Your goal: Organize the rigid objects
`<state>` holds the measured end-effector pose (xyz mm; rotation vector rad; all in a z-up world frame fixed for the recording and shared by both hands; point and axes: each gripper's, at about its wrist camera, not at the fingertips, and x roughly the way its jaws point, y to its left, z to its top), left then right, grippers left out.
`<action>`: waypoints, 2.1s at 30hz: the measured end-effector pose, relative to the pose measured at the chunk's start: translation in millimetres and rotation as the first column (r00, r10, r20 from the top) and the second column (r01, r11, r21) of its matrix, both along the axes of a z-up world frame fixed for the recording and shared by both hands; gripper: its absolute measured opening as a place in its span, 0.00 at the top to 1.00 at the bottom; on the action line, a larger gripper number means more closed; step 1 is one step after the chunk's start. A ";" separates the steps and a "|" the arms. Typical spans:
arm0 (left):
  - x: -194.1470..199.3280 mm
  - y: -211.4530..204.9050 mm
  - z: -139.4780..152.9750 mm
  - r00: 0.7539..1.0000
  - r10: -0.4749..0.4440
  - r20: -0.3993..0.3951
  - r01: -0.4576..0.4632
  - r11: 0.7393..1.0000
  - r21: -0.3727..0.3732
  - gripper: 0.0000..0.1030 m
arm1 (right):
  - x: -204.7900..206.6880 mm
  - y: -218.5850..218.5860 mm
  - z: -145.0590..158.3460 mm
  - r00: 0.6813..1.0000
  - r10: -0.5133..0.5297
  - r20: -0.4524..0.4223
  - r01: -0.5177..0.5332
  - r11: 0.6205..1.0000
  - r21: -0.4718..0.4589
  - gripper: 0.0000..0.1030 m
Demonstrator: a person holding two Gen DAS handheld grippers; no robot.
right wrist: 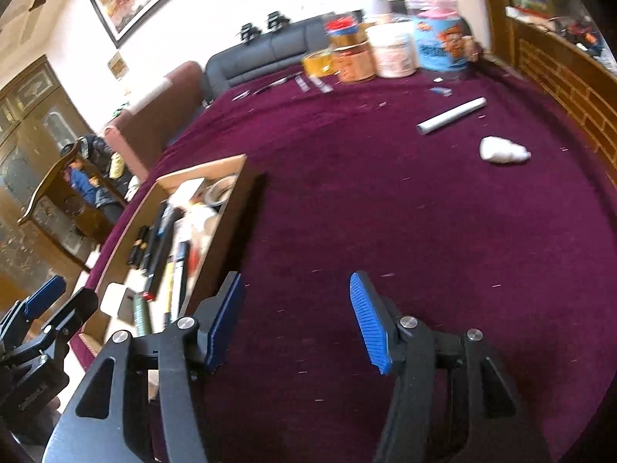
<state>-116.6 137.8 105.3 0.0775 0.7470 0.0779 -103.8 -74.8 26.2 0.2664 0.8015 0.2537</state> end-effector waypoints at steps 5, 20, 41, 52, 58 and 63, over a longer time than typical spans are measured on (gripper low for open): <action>0.7 -4.8 -9.4 0.999 -0.012 -0.037 0.013 0.999 0.032 0.28 | -2.9 -16.5 -6.7 0.999 -0.041 -0.016 0.041 0.999 0.014 0.46; 3.0 10.0 -22.9 0.997 0.005 -0.078 -0.004 1.000 0.007 0.28 | -0.3 1.3 -19.1 0.999 -0.011 -0.051 0.010 1.000 -0.020 0.46; -87.0 58.1 59.5 0.813 0.287 0.507 -0.272 0.957 -0.104 0.01 | -53.3 70.2 24.7 0.966 0.048 0.255 0.011 0.974 -0.228 0.34; -37.6 119.9 13.0 0.928 0.340 0.154 -0.280 0.907 -0.316 0.01 | -81.4 132.1 16.9 0.945 0.190 0.265 -0.066 0.908 -0.414 0.21; -54.7 145.4 8.9 0.893 0.414 0.178 -0.346 0.883 -0.319 0.01 | -92.9 181.0 23.5 0.909 0.338 0.246 -0.175 0.842 -0.510 0.21; -69.8 181.2 11.0 0.832 0.523 0.185 -0.444 0.827 -0.345 0.01 | -94.2 209.7 47.3 0.868 0.401 0.294 -0.188 0.812 -0.552 0.21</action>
